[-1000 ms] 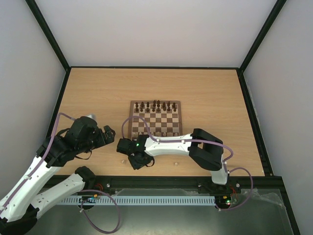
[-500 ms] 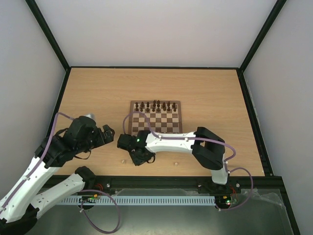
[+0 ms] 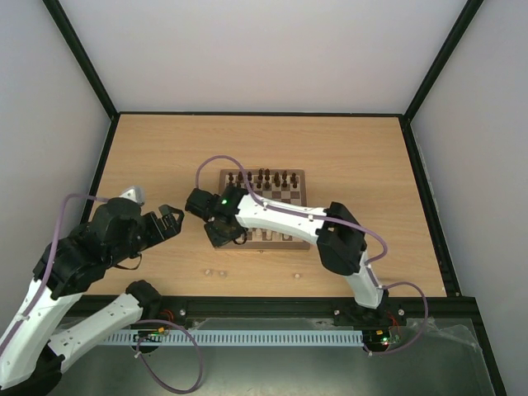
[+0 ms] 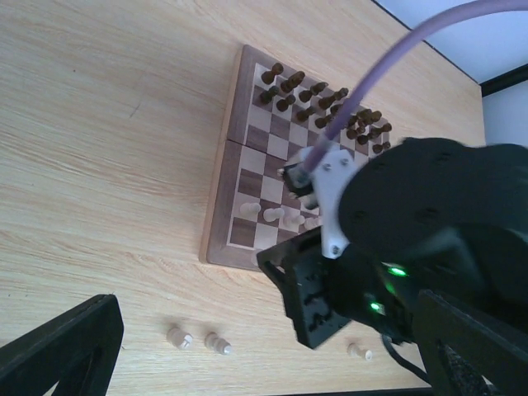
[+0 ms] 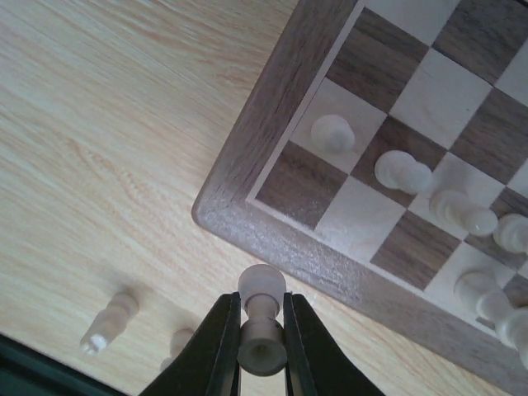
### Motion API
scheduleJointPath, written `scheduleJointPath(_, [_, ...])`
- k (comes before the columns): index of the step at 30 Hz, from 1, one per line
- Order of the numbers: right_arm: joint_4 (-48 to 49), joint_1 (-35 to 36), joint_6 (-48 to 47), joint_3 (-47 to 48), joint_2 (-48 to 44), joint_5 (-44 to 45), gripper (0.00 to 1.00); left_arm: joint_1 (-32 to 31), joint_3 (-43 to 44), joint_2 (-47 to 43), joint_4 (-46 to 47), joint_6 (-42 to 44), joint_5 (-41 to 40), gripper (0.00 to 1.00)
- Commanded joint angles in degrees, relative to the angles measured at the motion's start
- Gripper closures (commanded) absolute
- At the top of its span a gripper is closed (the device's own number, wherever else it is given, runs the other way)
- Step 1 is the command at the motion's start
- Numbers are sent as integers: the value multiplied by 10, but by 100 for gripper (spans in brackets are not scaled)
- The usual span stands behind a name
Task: Set up the chess pieces on the board
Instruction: Pick up the chess piece at the center of the board, then place the chess piece on the chessboard.
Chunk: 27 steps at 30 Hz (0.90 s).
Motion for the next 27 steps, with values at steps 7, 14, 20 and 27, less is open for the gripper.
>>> scheduleJointPath(7, [-78, -16, -28, 78, 77, 24, 88, 2, 26, -9, -20, -7, -18, 1])
scheduleJointPath(14, [-74, -26, -26, 78, 90, 30, 88, 3, 26, -10, -20, -7, -20, 1])
scheduleJointPath(20, [-67, -30, -29, 79, 97, 26, 87, 3, 24, -9, -19, -5, -22, 1])
scheduleJointPath(27, [-61, -30, -31, 78, 105, 19, 87, 3, 19, -10, -18, -6, -24, 1])
